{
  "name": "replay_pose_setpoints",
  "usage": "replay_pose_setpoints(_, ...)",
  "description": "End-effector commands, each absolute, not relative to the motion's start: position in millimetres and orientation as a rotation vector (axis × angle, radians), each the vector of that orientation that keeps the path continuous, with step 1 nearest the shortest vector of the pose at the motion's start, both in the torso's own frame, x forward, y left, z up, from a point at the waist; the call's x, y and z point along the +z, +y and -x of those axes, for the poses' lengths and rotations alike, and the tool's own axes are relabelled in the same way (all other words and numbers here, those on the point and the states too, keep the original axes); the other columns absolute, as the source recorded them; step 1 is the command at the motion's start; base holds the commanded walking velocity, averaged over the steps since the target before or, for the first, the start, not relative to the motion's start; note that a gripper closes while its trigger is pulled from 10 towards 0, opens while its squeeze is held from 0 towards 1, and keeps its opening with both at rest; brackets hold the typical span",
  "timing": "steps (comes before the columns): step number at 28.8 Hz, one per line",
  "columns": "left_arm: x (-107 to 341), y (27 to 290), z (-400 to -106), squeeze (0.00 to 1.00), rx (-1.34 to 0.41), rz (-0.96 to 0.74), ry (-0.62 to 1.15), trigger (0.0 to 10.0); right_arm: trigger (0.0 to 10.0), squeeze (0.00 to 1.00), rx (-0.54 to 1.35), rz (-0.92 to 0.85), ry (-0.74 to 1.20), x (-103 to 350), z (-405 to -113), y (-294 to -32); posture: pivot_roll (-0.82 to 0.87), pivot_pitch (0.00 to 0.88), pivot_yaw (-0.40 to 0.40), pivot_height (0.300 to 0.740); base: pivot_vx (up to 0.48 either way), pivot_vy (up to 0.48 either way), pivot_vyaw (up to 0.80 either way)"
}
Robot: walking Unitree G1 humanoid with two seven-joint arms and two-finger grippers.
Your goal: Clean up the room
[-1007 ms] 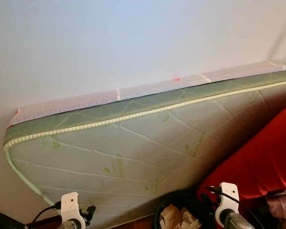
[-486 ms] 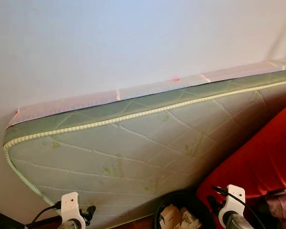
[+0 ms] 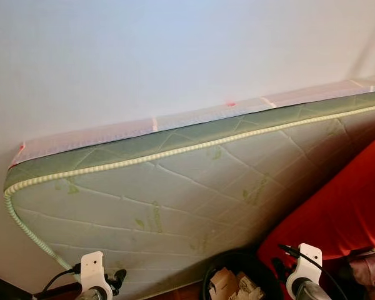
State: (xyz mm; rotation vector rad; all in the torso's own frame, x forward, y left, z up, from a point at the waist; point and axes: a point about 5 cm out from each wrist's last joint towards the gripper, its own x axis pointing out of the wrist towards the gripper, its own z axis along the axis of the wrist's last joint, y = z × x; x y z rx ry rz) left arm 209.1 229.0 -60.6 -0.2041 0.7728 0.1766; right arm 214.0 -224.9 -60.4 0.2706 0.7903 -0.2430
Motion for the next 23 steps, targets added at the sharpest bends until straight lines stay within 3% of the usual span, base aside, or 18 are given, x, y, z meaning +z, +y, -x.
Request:
replay_pose_setpoints(1,-63.7,228.5,-204.7,0.00,0.173,0.202,0.800,10.0,10.0,0.00,-0.234,-0.267,0.807,-62.1,-211.8,-223.7,0.11,0.000,-0.010,0.740,0.000,0.000,0.00)
replay_pose_setpoints(23,-65.3,226.9,-202.3,0.00,0.167,0.206,0.806,10.0,10.0,0.00,-0.204,-0.259,0.818,-63.2,-209.6,-223.7,0.11,0.000,-0.016,0.740,0.000,0.000,0.00)
